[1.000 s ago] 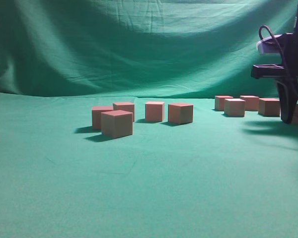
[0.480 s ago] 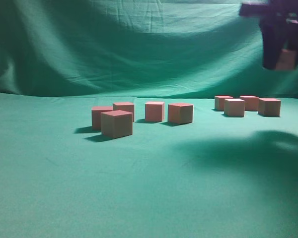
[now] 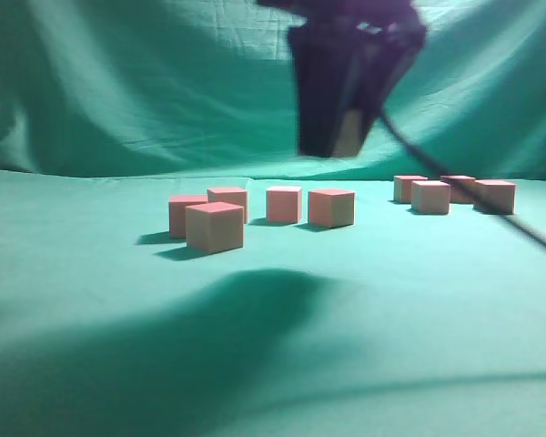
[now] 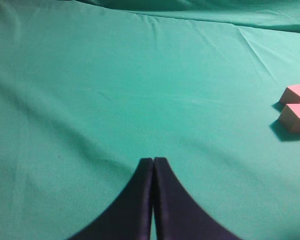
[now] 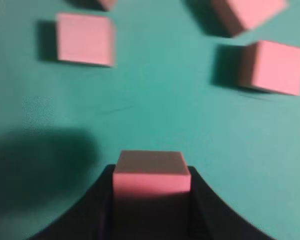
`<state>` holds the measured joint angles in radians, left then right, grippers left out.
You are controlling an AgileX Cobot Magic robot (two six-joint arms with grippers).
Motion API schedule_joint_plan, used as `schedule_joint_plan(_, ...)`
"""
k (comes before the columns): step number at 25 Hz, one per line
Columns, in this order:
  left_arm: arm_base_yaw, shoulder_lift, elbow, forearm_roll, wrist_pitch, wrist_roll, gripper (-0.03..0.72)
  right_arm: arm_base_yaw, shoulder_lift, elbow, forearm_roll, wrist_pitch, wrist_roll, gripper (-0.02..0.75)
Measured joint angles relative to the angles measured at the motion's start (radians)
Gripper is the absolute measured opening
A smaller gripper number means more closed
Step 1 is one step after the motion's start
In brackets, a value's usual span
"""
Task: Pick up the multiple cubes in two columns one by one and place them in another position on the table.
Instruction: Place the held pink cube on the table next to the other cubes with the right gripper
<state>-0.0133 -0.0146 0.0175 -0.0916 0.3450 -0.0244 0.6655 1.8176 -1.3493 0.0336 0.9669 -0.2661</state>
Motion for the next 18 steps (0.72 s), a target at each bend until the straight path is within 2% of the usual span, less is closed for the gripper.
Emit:
schedule_joint_plan(3,0.000,0.000,0.000,0.000,0.000,0.000,0.000,0.077,0.060,0.000,0.011,-0.008,-0.052,0.270)
schedule_joint_plan(5,0.000,0.000,0.000,0.000,0.000,0.000,0.000,0.098,0.098,0.000,0.011,-0.021,-0.062,0.270)
schedule_joint_plan(18,0.000,0.000,0.000,0.000,0.000,0.000,0.000,0.101,0.144,0.000,-0.047,-0.164,-0.064,0.270)
